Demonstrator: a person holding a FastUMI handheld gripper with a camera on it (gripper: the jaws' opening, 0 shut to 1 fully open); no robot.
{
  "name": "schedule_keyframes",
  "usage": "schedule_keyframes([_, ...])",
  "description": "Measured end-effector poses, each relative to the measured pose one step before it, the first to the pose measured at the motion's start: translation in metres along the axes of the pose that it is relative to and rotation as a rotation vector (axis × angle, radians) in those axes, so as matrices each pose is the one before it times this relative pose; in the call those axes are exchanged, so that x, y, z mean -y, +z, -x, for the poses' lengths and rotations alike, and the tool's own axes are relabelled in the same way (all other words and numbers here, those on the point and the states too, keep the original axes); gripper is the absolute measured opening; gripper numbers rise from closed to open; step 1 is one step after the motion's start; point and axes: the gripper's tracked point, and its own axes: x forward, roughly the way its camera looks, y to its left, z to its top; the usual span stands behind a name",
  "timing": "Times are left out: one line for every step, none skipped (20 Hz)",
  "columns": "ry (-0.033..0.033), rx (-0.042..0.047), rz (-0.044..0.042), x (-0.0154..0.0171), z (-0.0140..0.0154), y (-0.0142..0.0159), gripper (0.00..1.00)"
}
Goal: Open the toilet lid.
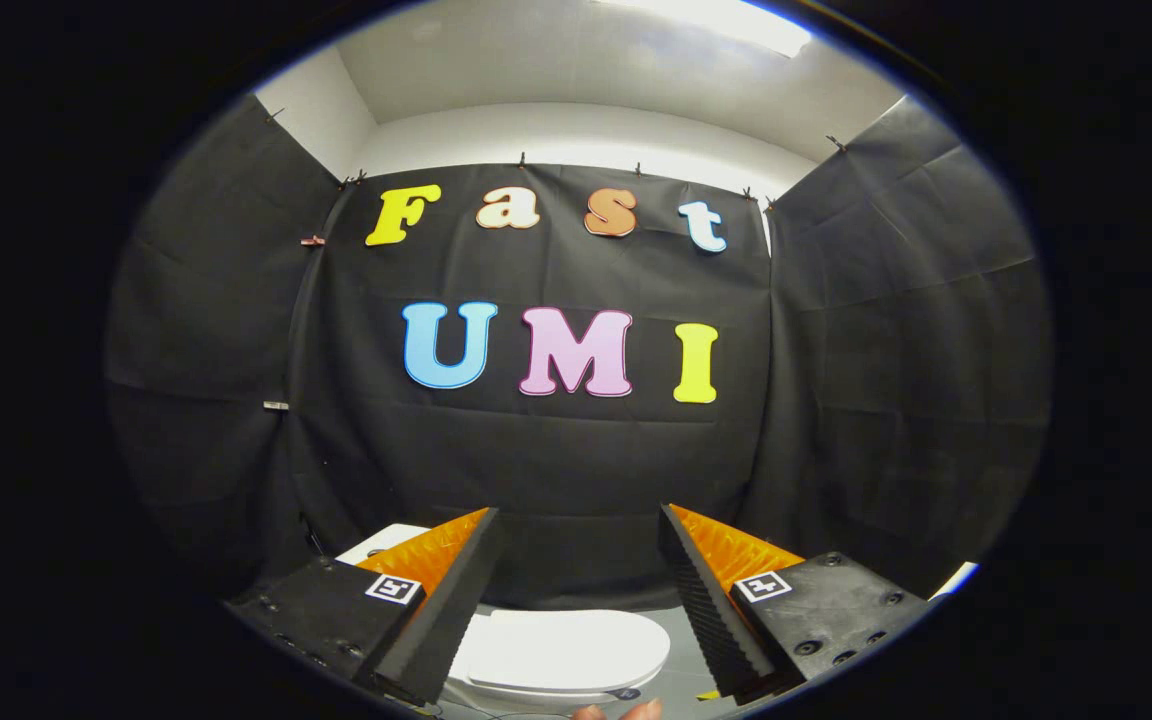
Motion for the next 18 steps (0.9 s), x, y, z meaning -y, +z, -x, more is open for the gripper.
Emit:
schedule_keyframes([0.00538,0.00273,0.00404,-0.00015,-0.00231,-0.00058,0.97])
schedule_keyframes([0.00852,0.00671,0.00478,-0.00089,-0.00169,-0.00087,0.98])
schedule_keyframes([0.00935,0.00734,0.00674,-0.00049,-0.00091,-0.00192,0.98])
schedule_keyframes([0.01586,0.01004,0.00625,-0.00180,-0.00243,-0.00155,0.98])
schedule_keyframes([0.01993,0.01288,0.00020,-0.00279,-0.00132,-0.00085,0.98])
schedule_keyframes([0.02007,0.00779,-0.00798,-0.00143,-0.00200,-0.00306,0.97])
schedule_keyframes([0.01594,0.00150,-0.01526,-0.00062,-0.00156,-0.00529,0.98])
schedule_keyframes([0.01226,0.00025,-0.01903,0.00060,-0.00167,-0.00636,0.98])
schedule_keyframes([0.00549,0.00033,-0.01860,0.00252,-0.00172,-0.00548,0.98])
schedule_keyframes([-0.00140,-0.00666,-0.01663,0.00338,-0.00329,-0.00664,0.98])
schedule_keyframes([0.00197,-0.01241,-0.01452,0.00331,-0.00270,-0.00851,0.98])
schedule_keyframes([-0.00018,-0.01696,-0.01300,0.00287,-0.00203,-0.00950,0.98])
schedule_keyframes([-0.00073,-0.01587,-0.01306,0.00525,-0.00312,-0.00895,0.98])
schedule_keyframes([0.00034,-0.01603,-0.01450,0.00515,-0.00231,-0.00723,0.98])
schedule_keyframes([0.00138,-0.02001,-0.01749,0.00462,-0.00283,-0.00897,0.98])
schedule_keyframes([0.00362,-0.02136,-0.01923,0.00400,-0.00113,-0.00939,0.98])
schedule_keyframes([0.00125,-0.01986,-0.02160,0.00609,-0.00268,-0.01075,0.98])
schedule_keyframes([0.00133,-0.02317,-0.02570,0.00682,-0.00139,-0.01040,0.98])
